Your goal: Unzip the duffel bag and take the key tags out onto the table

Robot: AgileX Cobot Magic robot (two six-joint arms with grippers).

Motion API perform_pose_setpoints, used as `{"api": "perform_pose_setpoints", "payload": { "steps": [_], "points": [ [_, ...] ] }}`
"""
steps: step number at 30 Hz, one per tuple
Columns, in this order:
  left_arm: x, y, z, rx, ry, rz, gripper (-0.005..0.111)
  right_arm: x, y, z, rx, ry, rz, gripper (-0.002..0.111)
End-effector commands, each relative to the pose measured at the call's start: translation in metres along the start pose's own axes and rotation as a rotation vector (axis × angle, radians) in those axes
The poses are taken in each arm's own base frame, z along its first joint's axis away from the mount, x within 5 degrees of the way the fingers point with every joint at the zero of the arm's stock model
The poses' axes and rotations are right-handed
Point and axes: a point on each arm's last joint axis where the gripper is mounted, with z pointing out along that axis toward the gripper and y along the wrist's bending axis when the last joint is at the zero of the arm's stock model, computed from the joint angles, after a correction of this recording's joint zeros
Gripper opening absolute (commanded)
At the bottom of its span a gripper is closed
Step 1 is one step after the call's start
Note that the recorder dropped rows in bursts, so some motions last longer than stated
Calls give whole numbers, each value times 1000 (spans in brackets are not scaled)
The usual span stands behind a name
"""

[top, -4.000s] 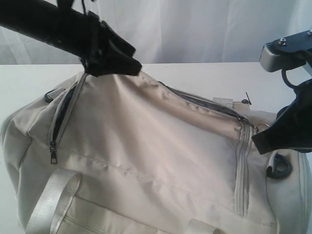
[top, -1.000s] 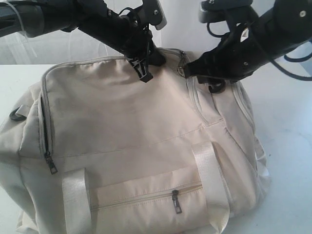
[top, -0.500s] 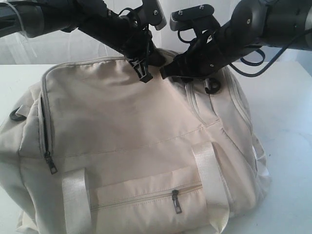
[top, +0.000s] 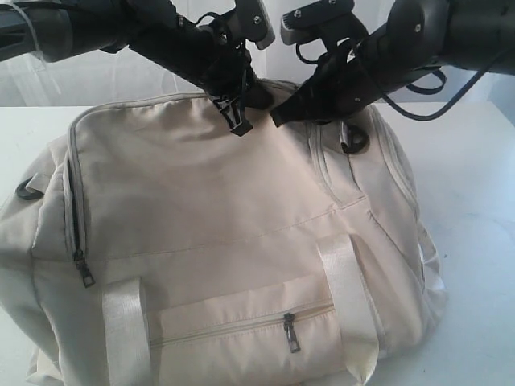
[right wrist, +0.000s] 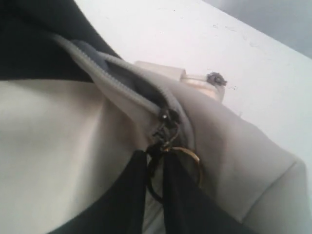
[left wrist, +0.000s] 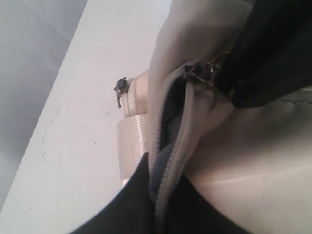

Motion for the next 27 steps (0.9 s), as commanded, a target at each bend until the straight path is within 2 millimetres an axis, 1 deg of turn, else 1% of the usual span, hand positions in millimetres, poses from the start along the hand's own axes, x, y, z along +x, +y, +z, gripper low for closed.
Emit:
{"api": "perform_pose_setpoints", "payload": {
  "steps": [1,4,9,12,14,15,17,20,24,26,27],
  "points": [
    [-4,4,-7,-21,-19,-13,0,0,-16,-12,44,12,-2,0],
    [-4,5,-7,-28,-21,-13,0,2,-23,-16,50,33,16,0],
    [-5,7,-7,-48,-26,-20,0,9,-22,-17,28,106,25,0],
    [-5,7,-7,-50,-26,-22,0,11,-20,-28,12,153,22,0],
    [-5,7,-7,-50,-26,-22,0,10,-25,-35,63,150,-2,0],
    [-5,6,-7,-45,-25,-22,0,9,-30,-37,124,142,-8,0],
    [-5,6,-7,-41,-24,-22,0,12,-37,-33,198,176,-40,0],
    [-2,9,-8,-48,-19,-30,0,20,-38,-34,207,257,-26,0],
    [10,20,-15,-73,-3,-78,0,23,-41,-53,250,329,-60,0],
    [13,22,-16,-82,1,-93,0,18,-47,-60,310,343,-90,0],
    [13,23,-16,-82,0,-95,0,16,-49,-60,336,337,-85,0]
  ]
}}
